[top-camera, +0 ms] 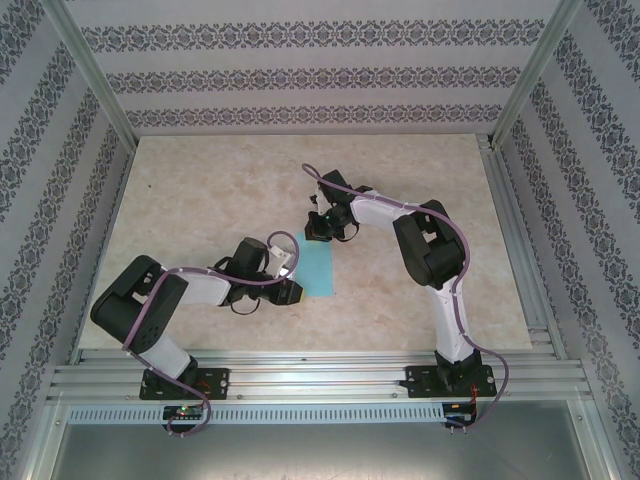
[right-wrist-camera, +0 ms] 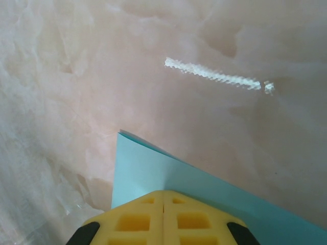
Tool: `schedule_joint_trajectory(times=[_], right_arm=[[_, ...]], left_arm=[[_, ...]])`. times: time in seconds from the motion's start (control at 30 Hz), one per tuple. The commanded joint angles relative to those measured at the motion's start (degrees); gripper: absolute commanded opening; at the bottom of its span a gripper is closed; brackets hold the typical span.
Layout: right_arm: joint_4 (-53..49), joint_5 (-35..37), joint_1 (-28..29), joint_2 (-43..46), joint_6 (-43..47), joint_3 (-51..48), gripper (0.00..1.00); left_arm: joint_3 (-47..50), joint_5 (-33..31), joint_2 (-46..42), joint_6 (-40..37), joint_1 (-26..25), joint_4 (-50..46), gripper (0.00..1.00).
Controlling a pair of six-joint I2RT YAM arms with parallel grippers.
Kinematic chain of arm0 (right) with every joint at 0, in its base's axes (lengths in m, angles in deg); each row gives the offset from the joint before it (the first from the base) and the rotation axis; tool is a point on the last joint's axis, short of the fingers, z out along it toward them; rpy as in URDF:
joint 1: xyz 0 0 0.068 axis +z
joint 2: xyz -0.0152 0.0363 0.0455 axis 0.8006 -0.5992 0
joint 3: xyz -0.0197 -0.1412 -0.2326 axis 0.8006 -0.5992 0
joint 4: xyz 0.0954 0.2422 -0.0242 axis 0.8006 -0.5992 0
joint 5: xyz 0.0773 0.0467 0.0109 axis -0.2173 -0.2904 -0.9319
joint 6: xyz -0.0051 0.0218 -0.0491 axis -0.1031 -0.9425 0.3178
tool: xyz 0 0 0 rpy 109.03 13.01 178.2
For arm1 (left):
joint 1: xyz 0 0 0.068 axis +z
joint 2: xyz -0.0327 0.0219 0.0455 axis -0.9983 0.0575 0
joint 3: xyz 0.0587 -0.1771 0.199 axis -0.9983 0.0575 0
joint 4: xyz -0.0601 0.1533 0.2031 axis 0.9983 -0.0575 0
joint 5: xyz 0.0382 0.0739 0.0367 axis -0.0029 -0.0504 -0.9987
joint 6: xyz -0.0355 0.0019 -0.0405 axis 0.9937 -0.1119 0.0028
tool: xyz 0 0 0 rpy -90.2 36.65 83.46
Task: Fold a paper plane with a square sheet of paper (fold left side to right side)
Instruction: First fold the square sheet of paper in half at the center of the table.
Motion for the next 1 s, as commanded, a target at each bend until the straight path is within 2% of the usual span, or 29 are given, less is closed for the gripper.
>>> schedule_joint_trajectory(times=[0.0, 0.2, 0.3, 0.4, 0.67, 0.97], right_arm=[[-3.18, 2.93, -0.57, -2.54, 1.23, 0.22, 0.06], [-3.40, 2.75, -0.57, -2.57, 1.39, 0.17, 0.06], [-3.48, 2.74, -0.61, -2.54, 1.32, 0.31, 0.06], [-3.81, 2.71, -0.57, -2.63, 1.39, 0.65, 0.06], [-4.43, 2.85, -0.49, -3.02, 1.72, 1.34, 0.06], [-5.07, 3.18, -0.45, -3.24, 2.05, 1.62, 0.06]], left_arm=[[3.18, 0.24, -1.45, 2.07, -1.50, -6.38, 0.26], [-0.67, -3.85, -10.96, 1.63, -1.18, -13.90, 0.28], [-5.06, -3.77, -11.89, 1.41, -0.03, -15.32, 0.28], [-9.65, -2.56, -8.36, 0.22, 1.39, -15.35, 0.27], [-18.59, -0.74, 7.79, -2.00, 4.64, -11.90, 0.20], [-17.78, -1.80, 14.13, -1.74, 5.53, -7.59, 0.17]])
